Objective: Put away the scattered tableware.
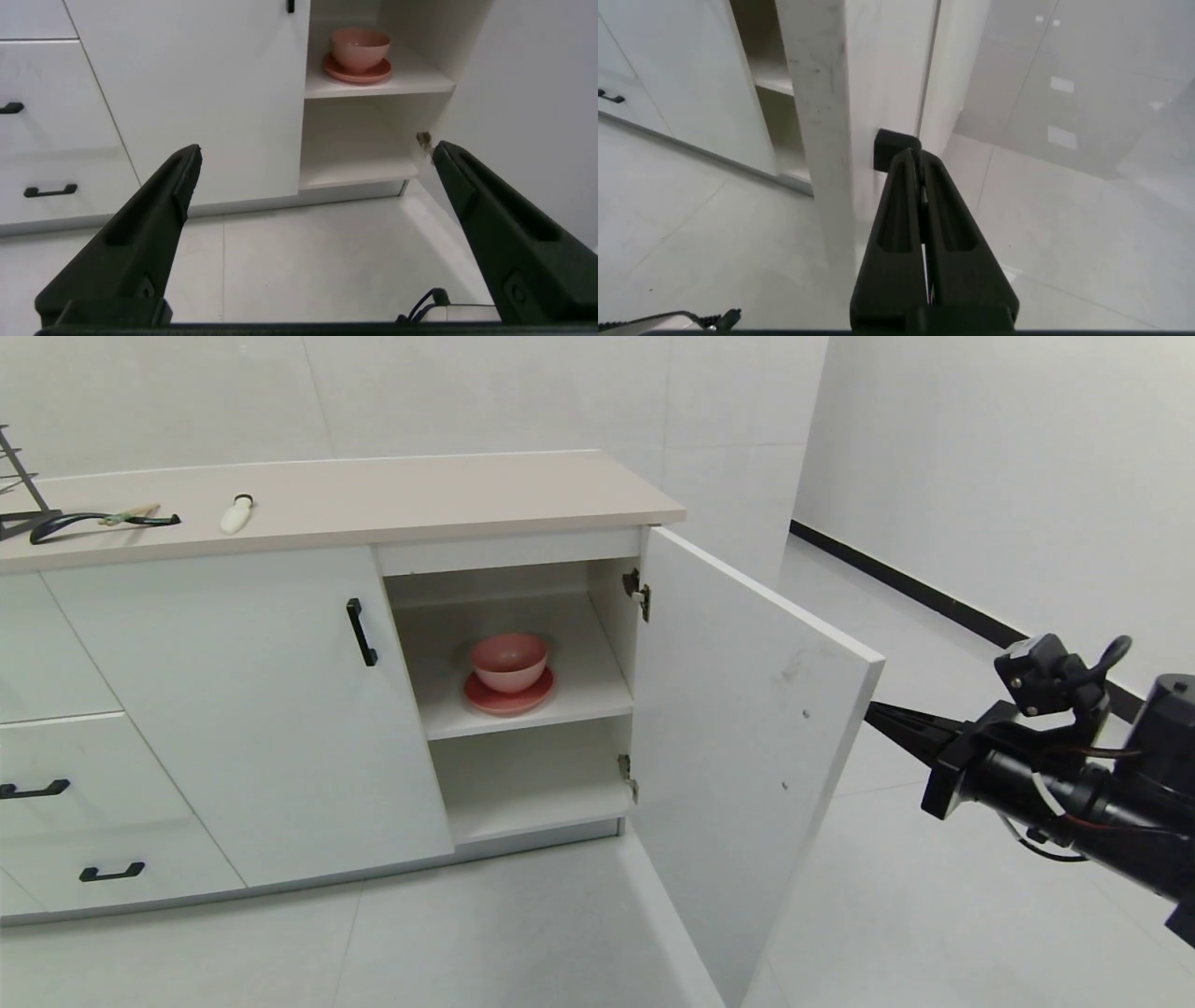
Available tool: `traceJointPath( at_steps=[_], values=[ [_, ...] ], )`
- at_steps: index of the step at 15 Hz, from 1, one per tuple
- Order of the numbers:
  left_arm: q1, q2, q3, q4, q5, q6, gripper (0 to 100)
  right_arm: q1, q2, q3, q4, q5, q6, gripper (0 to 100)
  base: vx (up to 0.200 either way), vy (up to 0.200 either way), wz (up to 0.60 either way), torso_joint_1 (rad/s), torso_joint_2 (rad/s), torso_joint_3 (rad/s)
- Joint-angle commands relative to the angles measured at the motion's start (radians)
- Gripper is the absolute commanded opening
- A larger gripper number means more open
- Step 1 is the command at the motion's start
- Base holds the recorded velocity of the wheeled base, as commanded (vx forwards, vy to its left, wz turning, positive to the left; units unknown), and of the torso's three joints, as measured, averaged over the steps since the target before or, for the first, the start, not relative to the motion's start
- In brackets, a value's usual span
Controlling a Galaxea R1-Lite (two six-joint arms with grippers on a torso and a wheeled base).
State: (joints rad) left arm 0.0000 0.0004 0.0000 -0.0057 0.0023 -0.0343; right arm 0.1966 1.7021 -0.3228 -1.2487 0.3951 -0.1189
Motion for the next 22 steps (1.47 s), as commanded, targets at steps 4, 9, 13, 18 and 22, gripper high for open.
traceJointPath(
  at_steps=[4,9,13,18,22],
  values=[
    [0.000,0.000,0.000,0.000,-0.001,-0.001,100,0.092,0.047,0.007,-0.044,0.001,-0.001,0,0.000,0.000,0.00,0.000,0.00,0.000],
    [0.000,0.000,0.000,0.000,-0.007,0.020,100,0.192,0.042,0.002,-0.051,-0.002,-0.001,0,0.000,0.000,0.00,0.000,0.00,0.000],
    [0.000,0.000,0.000,0.000,-0.007,0.019,100,0.330,0.019,-0.018,-0.063,-0.002,0.001,0,0.000,0.000,0.00,0.000,0.00,0.000],
    [0.000,0.000,0.000,0.000,-0.007,0.019,100,0.402,0.024,-0.029,-0.100,-0.001,0.008,0,0.000,0.000,0.00,0.000,0.00,0.000],
    [0.000,0.000,0.000,0.000,-0.007,0.019,100,0.406,0.097,-0.133,-0.101,-0.001,0.012,0,0.000,0.000,0.00,0.000,0.00,0.000]
  ],
)
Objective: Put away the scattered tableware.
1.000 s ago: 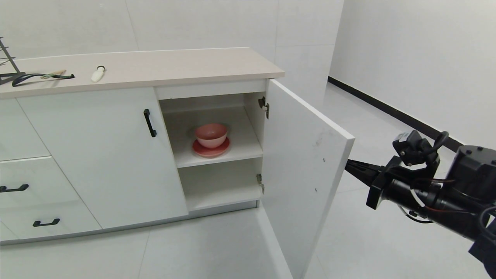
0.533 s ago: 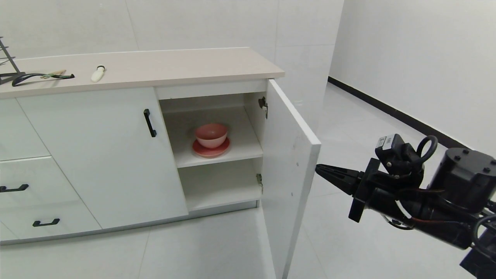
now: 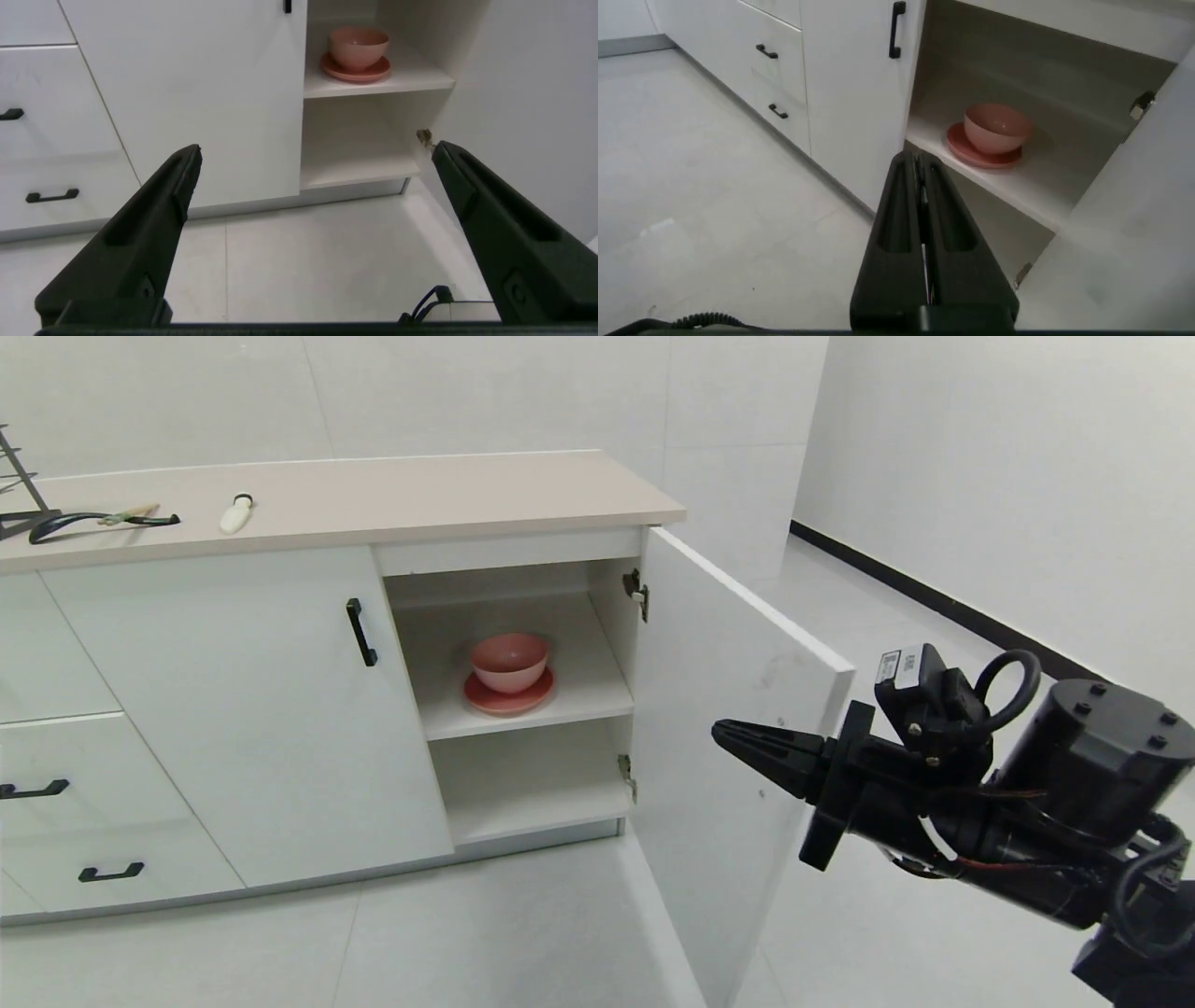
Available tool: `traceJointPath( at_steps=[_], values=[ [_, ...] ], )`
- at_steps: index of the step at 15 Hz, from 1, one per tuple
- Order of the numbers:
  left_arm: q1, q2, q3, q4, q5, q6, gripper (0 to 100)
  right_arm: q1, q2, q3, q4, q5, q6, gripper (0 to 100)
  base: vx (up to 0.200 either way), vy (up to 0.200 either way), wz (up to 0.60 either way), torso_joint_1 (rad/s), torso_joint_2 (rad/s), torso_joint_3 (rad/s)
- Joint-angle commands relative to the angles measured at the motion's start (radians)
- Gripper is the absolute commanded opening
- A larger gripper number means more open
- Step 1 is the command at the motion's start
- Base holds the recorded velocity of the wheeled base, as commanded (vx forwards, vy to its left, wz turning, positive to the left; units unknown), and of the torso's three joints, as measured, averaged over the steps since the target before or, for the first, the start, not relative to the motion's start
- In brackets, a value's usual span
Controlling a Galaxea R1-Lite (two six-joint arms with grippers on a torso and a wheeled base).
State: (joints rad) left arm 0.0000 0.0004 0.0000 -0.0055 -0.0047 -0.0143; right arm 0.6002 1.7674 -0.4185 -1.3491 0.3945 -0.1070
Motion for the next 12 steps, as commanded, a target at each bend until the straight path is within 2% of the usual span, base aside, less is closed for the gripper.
traceJointPath(
  at_steps=[1,4,5,6,7,8,9,10,12],
  values=[
    [0.000,0.000,0.000,-0.001,0.000,-0.001,100,0.003,0.033,-0.060,-0.001,0.000,-0.002,0,0.000,0.000,0.00,0.000,0.00,0.000],
    [0.000,0.000,0.000,-0.001,0.000,-0.001,100,-0.003,0.007,-0.028,-0.005,0.003,0.006,0,0.000,0.000,0.00,0.000,0.00,0.000],
    [0.000,0.000,0.000,-0.001,0.000,0.000,100,-0.005,-0.051,0.112,-0.016,0.004,0.010,0,0.000,0.000,0.00,0.000,0.00,0.000],
    [0.000,0.000,0.000,-0.001,0.000,-0.001,100,-0.031,-0.129,0.320,-0.019,0.003,0.017,0,0.000,0.000,0.00,0.000,0.00,0.000],
    [0.000,0.000,0.000,-0.001,0.000,-0.001,100,-0.102,-0.184,0.409,-0.018,0.004,0.017,0,0.000,0.000,0.00,0.000,0.00,0.000],
    [0.000,0.000,0.000,-0.001,0.000,-0.001,100,-0.208,-0.246,0.419,0.018,0.006,0.017,0,0.000,0.000,0.00,0.000,0.00,0.000],
    [0.000,0.000,0.000,-0.001,0.000,0.000,100,-0.249,-0.267,0.417,0.035,0.009,0.017,0,0.000,0.000,0.00,0.000,0.00,0.000],
    [0.000,0.000,0.000,-0.001,0.000,-0.001,100,-0.387,-0.349,0.419,0.139,0.049,0.017,0,0.000,0.000,0.00,0.000,0.00,0.000],
    [0.000,0.000,0.000,-0.001,0.000,0.000,100,-0.482,-0.419,0.394,0.331,0.049,0.006,0,0.000,0.000,0.00,0.000,0.00,0.000]
  ],
)
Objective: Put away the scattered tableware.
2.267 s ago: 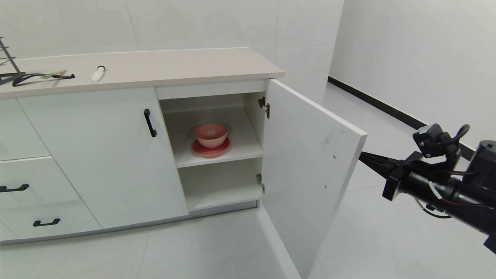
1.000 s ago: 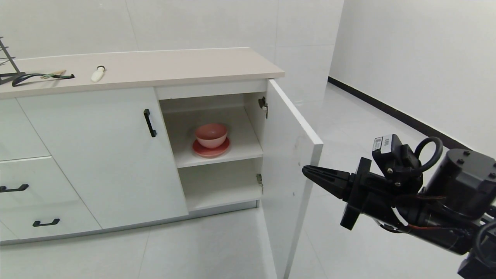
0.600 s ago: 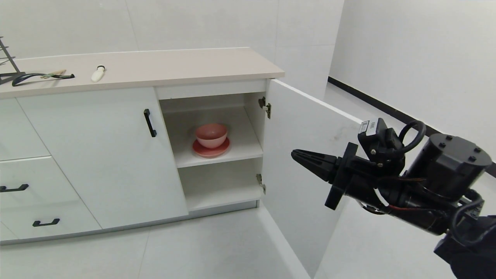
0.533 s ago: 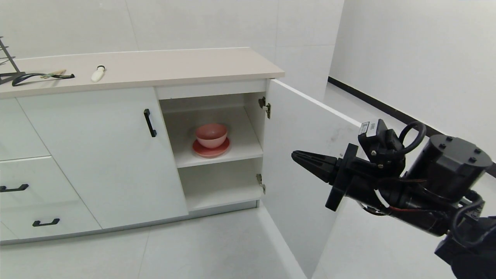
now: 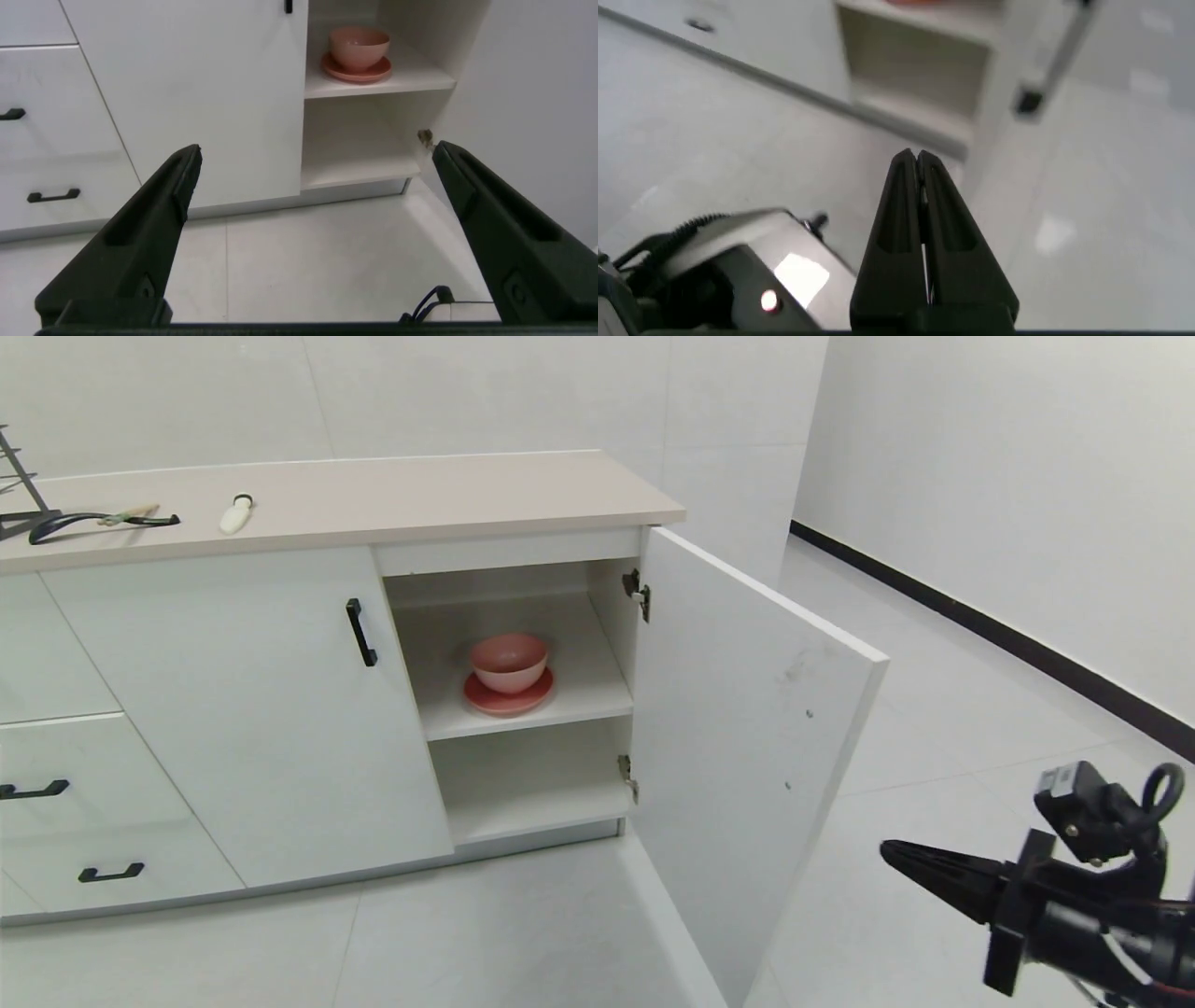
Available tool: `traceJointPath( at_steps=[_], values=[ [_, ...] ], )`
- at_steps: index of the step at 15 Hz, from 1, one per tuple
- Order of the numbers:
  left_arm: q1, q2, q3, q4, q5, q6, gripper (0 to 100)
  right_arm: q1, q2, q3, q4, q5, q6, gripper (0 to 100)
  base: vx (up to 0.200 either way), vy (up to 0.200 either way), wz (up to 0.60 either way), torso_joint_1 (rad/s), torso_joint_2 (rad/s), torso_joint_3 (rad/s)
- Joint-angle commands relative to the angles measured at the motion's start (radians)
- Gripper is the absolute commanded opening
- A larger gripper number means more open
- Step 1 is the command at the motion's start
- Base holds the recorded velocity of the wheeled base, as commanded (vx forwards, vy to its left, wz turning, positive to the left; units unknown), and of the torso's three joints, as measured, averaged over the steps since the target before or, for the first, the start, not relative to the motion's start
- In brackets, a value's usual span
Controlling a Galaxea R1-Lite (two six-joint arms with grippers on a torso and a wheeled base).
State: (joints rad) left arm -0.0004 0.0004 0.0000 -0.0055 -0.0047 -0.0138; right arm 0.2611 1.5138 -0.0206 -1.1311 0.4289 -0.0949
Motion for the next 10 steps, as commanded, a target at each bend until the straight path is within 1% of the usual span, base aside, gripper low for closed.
traceJointPath(
  at_steps=[1,2,3,4,5,6,7,10],
  values=[
    [0.000,0.000,0.000,-0.001,0.000,-0.002,100,-0.184,-0.164,-0.047,0.163,0.010,-0.011,0,0.000,0.000,0.00,0.000,0.00,0.000],
    [0.000,0.000,0.000,0.001,0.000,0.000,100,-0.244,-0.149,-0.116,0.192,0.008,-0.039,0,0.000,0.000,0.00,0.000,0.00,0.000],
    [0.000,0.000,0.000,-0.001,0.000,-0.002,100,-0.281,-0.107,-0.180,0.197,0.007,-0.072,0,0.000,0.000,0.00,0.000,0.00,0.000],
    [0.000,0.000,0.000,-0.001,0.000,0.000,100,-0.322,-0.018,-0.301,0.191,0.008,-0.140,0,0.000,0.000,0.00,0.000,0.00,0.000],
    [0.000,0.000,0.000,-0.001,0.000,-0.002,100,-0.322,0.034,-0.384,0.191,0.013,-0.161,0,0.000,0.000,0.00,0.000,0.00,0.000],
    [0.000,0.000,0.000,-0.001,0.000,-0.002,100,-0.299,0.080,-0.443,0.191,0.019,-0.160,0,0.000,0.000,0.00,0.000,0.00,0.000],
    [0.000,0.000,0.000,-0.001,0.000,0.000,100,-0.260,0.109,-0.472,0.189,0.021,-0.157,0,0.000,0.000,0.00,0.000,0.00,0.000],
    [0.000,0.000,0.000,-0.001,-0.001,0.000,100,-0.180,0.193,-0.539,0.160,0.017,-0.137,0,0.000,0.000,0.00,0.000,0.00,0.000]
  ],
)
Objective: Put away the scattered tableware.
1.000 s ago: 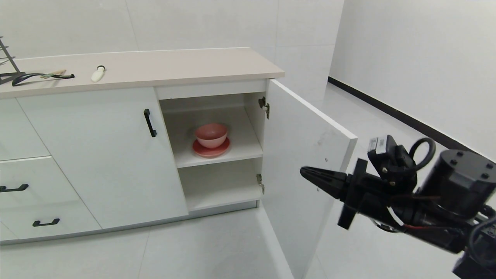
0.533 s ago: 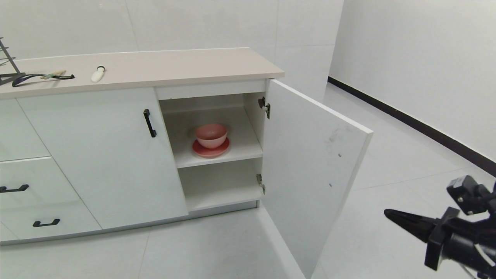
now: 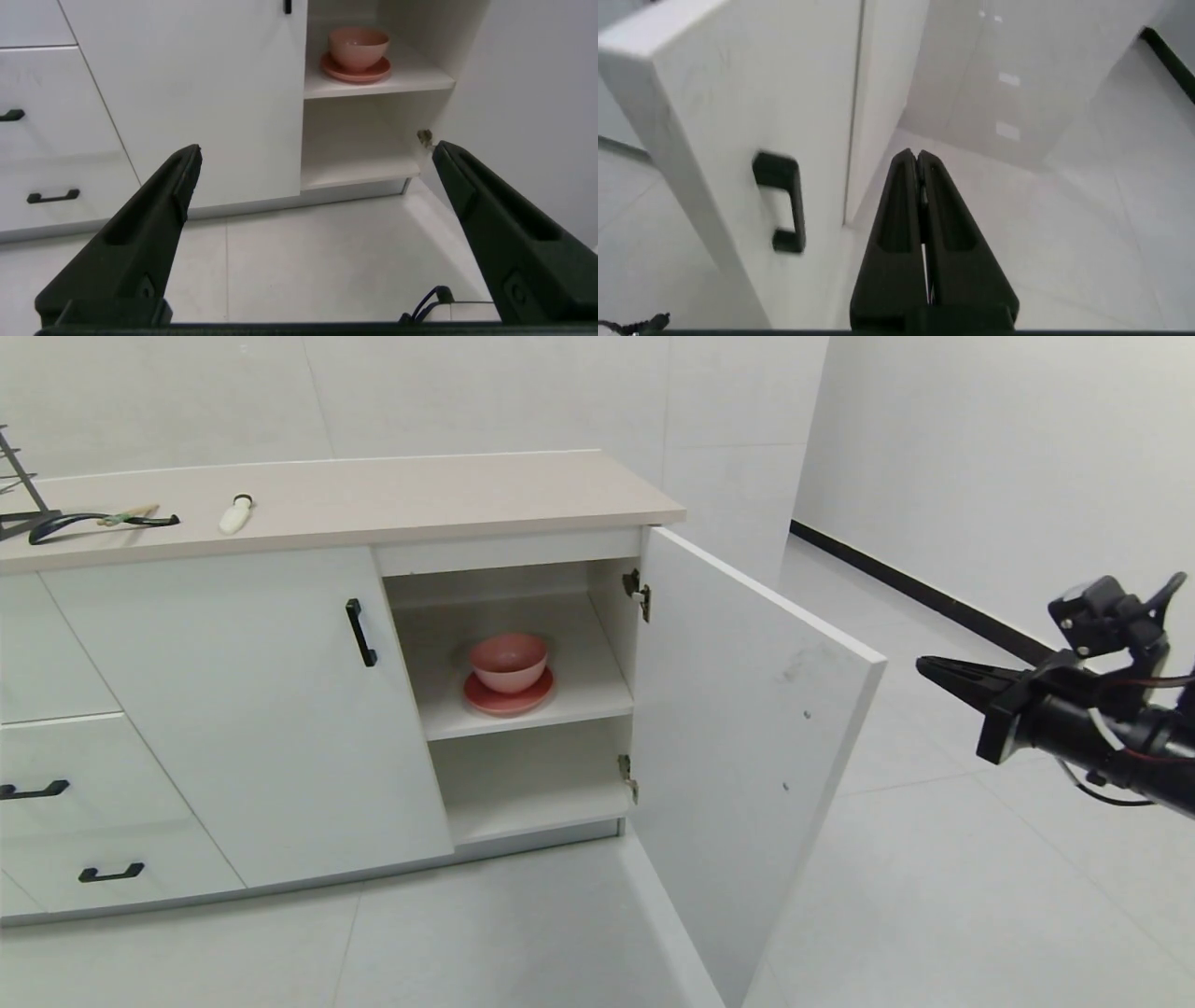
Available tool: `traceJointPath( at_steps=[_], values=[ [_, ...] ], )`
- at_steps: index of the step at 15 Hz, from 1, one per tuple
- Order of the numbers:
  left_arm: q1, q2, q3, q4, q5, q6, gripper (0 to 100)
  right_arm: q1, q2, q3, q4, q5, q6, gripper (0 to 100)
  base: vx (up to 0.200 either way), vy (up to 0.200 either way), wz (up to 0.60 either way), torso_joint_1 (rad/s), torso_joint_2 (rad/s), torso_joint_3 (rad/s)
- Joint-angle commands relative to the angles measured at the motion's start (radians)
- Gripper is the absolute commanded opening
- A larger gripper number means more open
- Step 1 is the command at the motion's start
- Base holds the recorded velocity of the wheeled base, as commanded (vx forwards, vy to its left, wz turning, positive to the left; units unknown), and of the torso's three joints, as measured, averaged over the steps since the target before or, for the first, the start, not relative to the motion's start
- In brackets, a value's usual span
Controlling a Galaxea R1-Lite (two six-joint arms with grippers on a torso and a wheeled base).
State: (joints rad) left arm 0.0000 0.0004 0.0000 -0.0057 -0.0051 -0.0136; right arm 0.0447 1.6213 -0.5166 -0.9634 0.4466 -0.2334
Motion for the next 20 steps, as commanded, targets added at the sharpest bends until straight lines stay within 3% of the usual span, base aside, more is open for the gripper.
traceJointPath(
  at_steps=[1,7,13,20],
  values=[
    [0.000,0.000,0.000,0.000,0.001,-0.002,100,0.064,0.129,-0.068,-0.055,-0.002,0.005,0,0.000,0.000,0.00,0.000,0.00,0.000],
    [0.000,0.000,0.000,0.000,0.001,-0.002,100,0.110,0.181,-0.063,-0.120,0.001,0.011,0,0.000,0.000,0.00,0.000,0.00,0.000],
    [0.000,0.000,0.000,0.000,-0.001,-0.002,100,0.282,0.166,0.009,-0.123,0.000,0.009,0,0.000,0.000,0.00,0.000,0.00,0.000],
    [0.000,0.000,0.000,0.000,0.001,0.000,100,0.443,0.192,-0.026,-0.123,0.000,0.013,0,0.000,0.000,0.00,0.000,0.00,0.000]
  ],
)
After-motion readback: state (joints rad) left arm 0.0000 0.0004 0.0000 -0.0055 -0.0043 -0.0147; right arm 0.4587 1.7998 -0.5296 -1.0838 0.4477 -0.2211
